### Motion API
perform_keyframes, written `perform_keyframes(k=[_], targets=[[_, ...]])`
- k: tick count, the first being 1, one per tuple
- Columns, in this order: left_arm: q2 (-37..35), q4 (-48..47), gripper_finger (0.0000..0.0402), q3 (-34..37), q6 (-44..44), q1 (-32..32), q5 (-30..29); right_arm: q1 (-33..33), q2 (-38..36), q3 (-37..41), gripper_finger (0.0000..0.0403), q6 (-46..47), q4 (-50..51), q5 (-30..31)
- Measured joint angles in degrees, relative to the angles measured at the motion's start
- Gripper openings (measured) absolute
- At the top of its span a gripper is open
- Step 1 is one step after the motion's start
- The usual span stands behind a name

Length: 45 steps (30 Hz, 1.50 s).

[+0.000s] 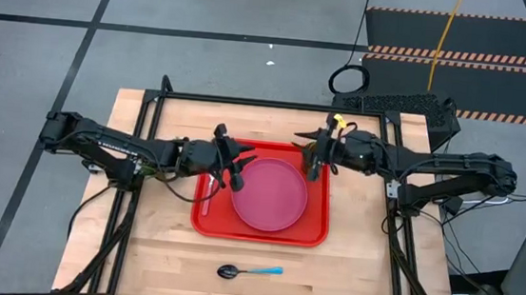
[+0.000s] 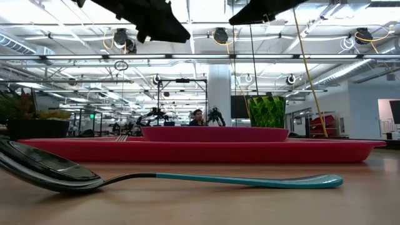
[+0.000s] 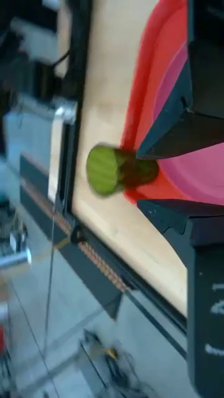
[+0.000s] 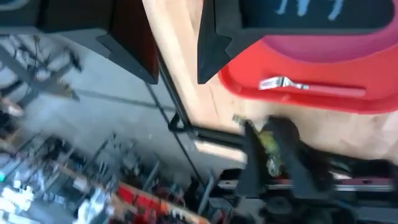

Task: Pick and place plate/cup/fork/spoon on tray
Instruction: Put the blue spoon on the red tray to the right of the pink fork

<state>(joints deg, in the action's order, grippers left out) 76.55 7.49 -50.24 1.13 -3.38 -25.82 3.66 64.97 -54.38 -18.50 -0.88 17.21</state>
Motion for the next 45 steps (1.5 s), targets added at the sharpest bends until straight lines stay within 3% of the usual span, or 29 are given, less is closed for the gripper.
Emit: perform_keyframes(k=[7,11,14,19,24,30,38,45], targets=[[0.02,6.46,0.0115,0.0,-7.74,0.33,11.72,-2.61,1.92,-9.3,0.0106,8.17,16.77,0.86],[0.01,7.42,0.0115,0.0,-10.27,1.83,21.38,-5.7,4.72,-13.37,0.0106,10.79,22.23,4.27],[-0.04,7.2,0.0115,0.0,-10.26,3.53,25.37,-7.67,7.87,-15.89,0.0106,13.11,25.62,5.47],[-1.57,3.63,0.0115,0.09,-9.56,6.54,25.81,-11.02,12.31,-19.51,0.0106,17.4,29.27,5.49],[-8.41,-0.45,0.0115,0.98,-10.17,7.61,25.68,-14.31,14.47,-19.97,0.0106,23.24,31.21,5.44],[-20.01,-0.13,0.0115,7.3,-11.77,6.95,24.63,-16.92,15.63,-20.01,0.0106,31.27,29.36,5.23],[-32.87,2.03,0.0115,15.29,-10.7,6.93,22.79,-18.92,20.59,-20.11,0.0106,34.35,22.08,5.1],[-39.18,5.78,0.0115,21.53,-10.96,5.52,22.73,-19.35,26.83,-24.43,0.0106,36.87,25.17,2.18]])
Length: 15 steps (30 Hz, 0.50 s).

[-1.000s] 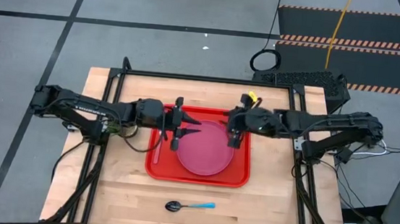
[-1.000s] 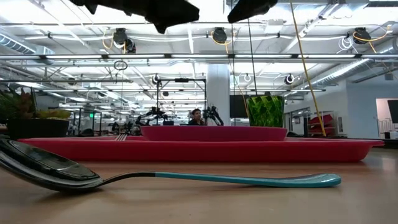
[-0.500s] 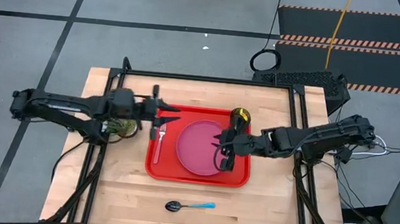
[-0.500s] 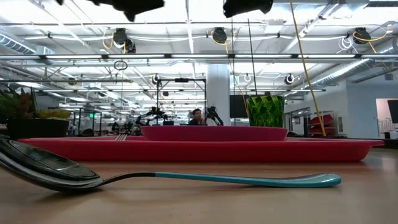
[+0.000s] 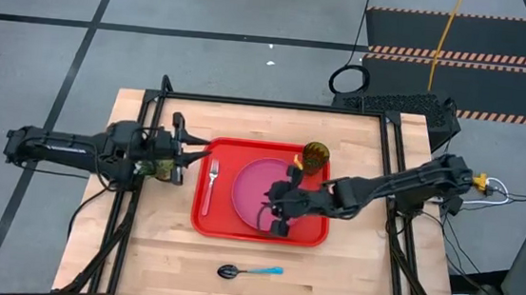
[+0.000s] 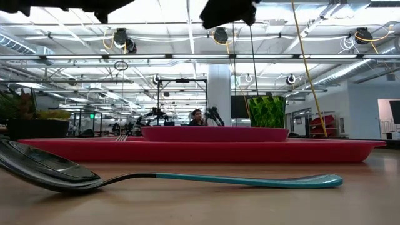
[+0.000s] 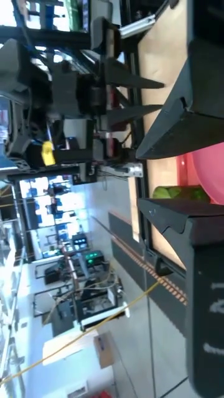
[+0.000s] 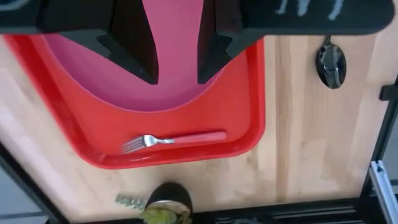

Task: Pick and place plate/cup/fork/spoon on tray
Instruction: Put the blue spoon on the red tray to the right of the pink fork

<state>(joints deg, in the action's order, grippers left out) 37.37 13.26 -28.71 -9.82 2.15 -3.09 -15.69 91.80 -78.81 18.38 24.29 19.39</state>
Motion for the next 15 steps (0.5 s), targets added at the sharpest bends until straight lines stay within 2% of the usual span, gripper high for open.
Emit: perform_keyframes(k=[10,15], targets=[[-0.64,-3.84,0.0115,1.05,3.98,-3.75,-0.02,-1.76,11.56,-14.01,0.0106,-4.37,5.37,-1.72],[-0.71,-4.67,0.0115,1.05,3.94,-6.66,-7.4,-3.24,17.96,-24.8,0.0106,-4.24,15.75,-2.55]])
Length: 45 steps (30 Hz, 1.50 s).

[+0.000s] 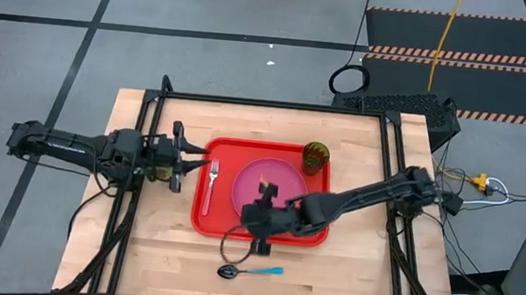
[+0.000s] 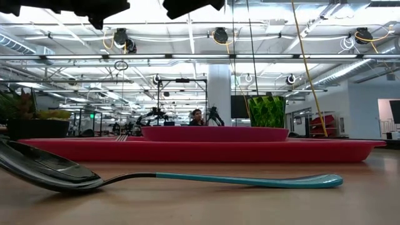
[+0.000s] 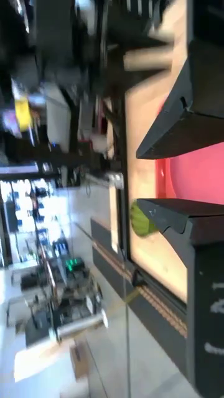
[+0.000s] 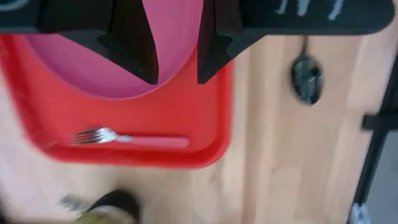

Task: Pick and place plate/cup/fork/spoon on tray
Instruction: Put the blue spoon on the red tray to the right of the pink fork

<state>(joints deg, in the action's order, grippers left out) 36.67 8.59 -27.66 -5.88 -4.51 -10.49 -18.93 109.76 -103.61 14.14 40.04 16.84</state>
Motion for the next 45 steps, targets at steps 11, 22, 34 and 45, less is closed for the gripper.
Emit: perform_keyframes(k=[11,22,34,45], targets=[[-0.39,-0.32,0.0115,0.0,-3.11,-1.57,-2.62,-3.64,10.87,-7.43,0.0106,8.61,10.81,-13.37],[-0.26,-2.43,0.0115,0.0,-3.69,-1.53,-3.38,-6.45,11.88,-7.43,0.0106,16.07,10.78,-15.24],[-0.24,-3.55,0.0115,0.0,5.69,-3.58,4.75,-8.52,11.79,-0.93,0.0106,22.88,11.56,-15.66],[5.78,-3.62,0.0115,0.0,11.96,-14.56,-1.69,-8.62,11.72,0.32,0.0106,23.21,11.84,-15.67]])
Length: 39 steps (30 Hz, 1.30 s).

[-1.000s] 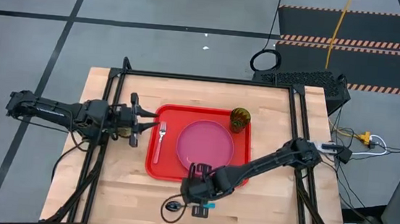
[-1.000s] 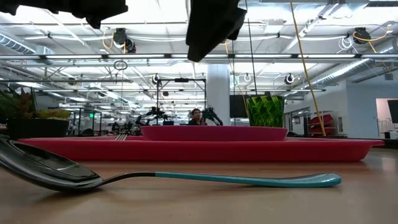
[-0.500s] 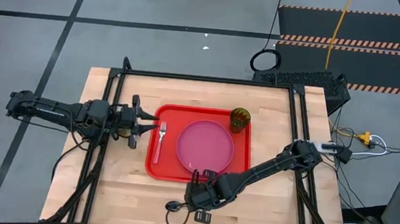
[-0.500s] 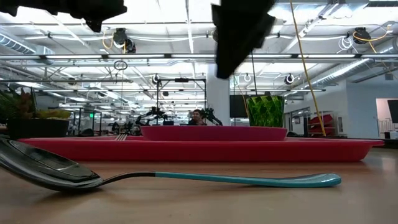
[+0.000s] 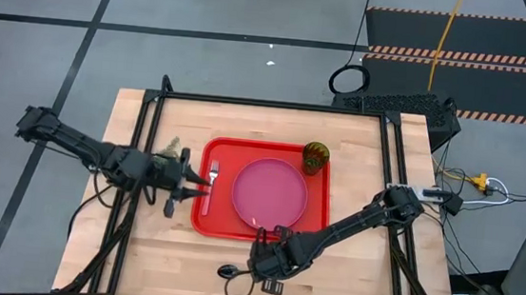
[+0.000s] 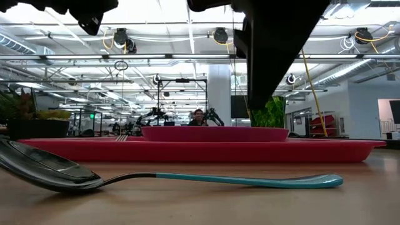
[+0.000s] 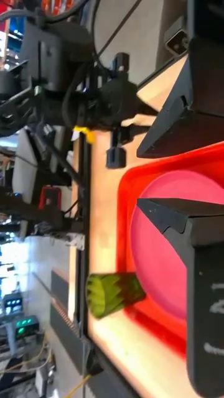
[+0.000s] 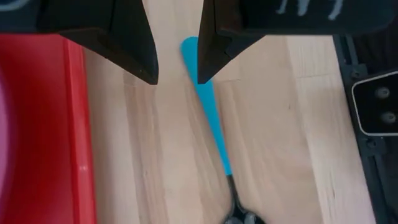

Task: Pick and place plate/cup/fork/spoon on tray
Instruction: Put the blue spoon on the red tray to the right of the pink fork

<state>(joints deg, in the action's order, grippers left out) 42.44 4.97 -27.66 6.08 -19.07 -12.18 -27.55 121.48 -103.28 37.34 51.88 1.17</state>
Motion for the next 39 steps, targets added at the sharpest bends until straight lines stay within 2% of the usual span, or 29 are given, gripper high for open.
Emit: perform_keyframes(k=[3,5,11,15,18,21,27,33,36,39], targets=[[2.88,2.36,0.0115,0.0,1.27,-2.8,-1.27,0.04,-0.06,0.0,0.0106,0.0,2.26,0.48],[5.06,4.8,0.0115,0.0,1.89,-4.65,-2.12,0.04,-0.66,0.06,0.0106,0.5,5.2,3.54],[12.99,10.39,0.0115,-1.78,1.96,-9.67,-5.03,-1.78,-6.96,0.07,0.0106,7.29,13.75,24.69],[19.93,6.19,0.0115,-6.71,4.27,-12.11,-6.82,-3.51,-14.3,1.11,0.0106,9.48,14.33,36.3],[26.0,-0.15,0.0115,-12.89,7.05,-13.43,-6.87,-4.26,-20.52,4.68,0.0106,10.05,12.44,41.39],[31.99,-7.33,0.0115,-19.6,11.14,-14.5,-6.78,-4.37,-26.82,10.58,0.0106,12.67,9.33,42.8],[43.58,-19.91,0.0115,-32.37,20.73,-14.71,-0.7,-4.39,-39.03,27.37,0.0106,18.52,0.11,47.05],[55.34,-26.56,0.0115,-43.07,22.55,-14.29,4.72,-4.38,-48.95,44.97,0.0106,17.86,-16.18,48.39],[60.91,-28.95,0.0115,-48.01,21.83,-13.46,7.53,-3.15,-53.25,49.7,0.0106,14.69,-21.25,45.91],[64.71,-30.43,0.0115,-51.84,21.65,-12.14,7.73,-2.82,-56.82,51.22,0.0106,14.21,-22.22,45.5]])
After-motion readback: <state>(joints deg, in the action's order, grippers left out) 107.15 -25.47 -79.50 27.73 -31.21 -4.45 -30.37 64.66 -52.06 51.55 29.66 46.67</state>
